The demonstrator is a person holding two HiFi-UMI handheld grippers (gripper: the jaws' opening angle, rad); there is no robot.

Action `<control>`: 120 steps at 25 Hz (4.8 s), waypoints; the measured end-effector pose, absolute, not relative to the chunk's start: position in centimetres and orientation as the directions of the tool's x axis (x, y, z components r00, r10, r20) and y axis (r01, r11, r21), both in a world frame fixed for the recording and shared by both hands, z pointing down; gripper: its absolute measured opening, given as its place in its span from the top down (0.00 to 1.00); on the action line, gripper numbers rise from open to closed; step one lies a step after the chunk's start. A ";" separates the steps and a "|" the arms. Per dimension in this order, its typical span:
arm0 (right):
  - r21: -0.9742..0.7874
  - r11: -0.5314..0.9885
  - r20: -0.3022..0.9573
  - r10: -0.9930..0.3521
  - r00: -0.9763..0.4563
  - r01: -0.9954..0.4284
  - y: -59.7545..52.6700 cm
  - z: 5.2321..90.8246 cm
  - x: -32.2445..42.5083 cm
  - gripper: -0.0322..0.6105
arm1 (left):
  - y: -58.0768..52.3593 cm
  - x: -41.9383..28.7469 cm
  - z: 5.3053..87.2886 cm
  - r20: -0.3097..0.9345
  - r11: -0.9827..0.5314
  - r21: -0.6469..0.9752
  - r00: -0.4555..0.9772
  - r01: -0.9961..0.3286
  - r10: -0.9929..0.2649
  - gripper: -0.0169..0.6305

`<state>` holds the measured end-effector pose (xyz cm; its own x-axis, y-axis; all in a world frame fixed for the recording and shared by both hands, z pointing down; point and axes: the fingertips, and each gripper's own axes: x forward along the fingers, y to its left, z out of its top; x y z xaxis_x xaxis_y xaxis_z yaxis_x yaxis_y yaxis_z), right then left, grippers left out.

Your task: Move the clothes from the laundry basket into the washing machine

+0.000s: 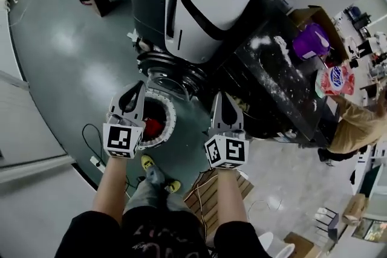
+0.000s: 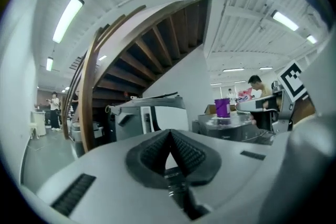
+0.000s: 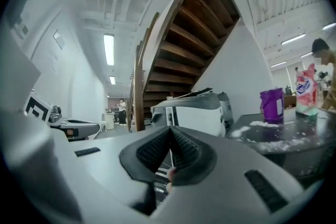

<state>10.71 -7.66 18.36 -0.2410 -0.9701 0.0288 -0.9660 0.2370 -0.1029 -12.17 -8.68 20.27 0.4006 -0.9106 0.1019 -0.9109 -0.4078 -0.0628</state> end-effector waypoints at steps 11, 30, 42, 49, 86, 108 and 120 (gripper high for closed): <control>-0.090 0.446 0.005 -0.894 -0.449 -0.890 -9.8 13.4 -1.6 0.94 | -5.8 -25.3 15.8 0.096 -0.178 -0.080 0.170 -0.981 -0.981 0.96; -0.120 0.669 -0.024 -0.741 -0.671 -0.734 -14.0 11.0 -2.7 0.79 | -1.5 -29.2 12.4 0.075 0.186 -0.057 -0.190 -0.981 -0.979 0.93; -0.144 0.741 -0.016 -0.665 -0.747 -0.656 -15.3 12.4 -4.9 0.48 | -2.0 -29.5 13.5 0.113 0.177 -0.034 -0.180 -0.984 -0.977 0.48; -0.173 0.758 0.062 -0.629 -0.775 -0.629 -15.2 16.8 -6.5 0.48 | -2.2 -29.3 17.6 0.189 0.171 -0.031 -0.174 -0.985 -0.966 0.48; -0.406 0.432 0.710 -0.406 -0.575 -0.805 -8.9 71.7 -13.2 0.48 | -1.1 -29.4 72.6 0.737 0.183 0.307 0.112 -0.934 -0.666 0.50; -0.332 0.414 0.901 -0.128 -0.415 -0.847 -3.7 101.4 -14.0 0.45 | 0.9 -27.3 102.7 0.933 0.332 0.303 0.207 -0.893 -0.294 0.52; -0.309 0.391 0.933 -0.050 -0.356 -0.867 -1.8 110.9 -14.5 0.39 | 2.2 -26.7 111.0 0.963 0.262 0.252 0.214 -0.932 -0.165 0.39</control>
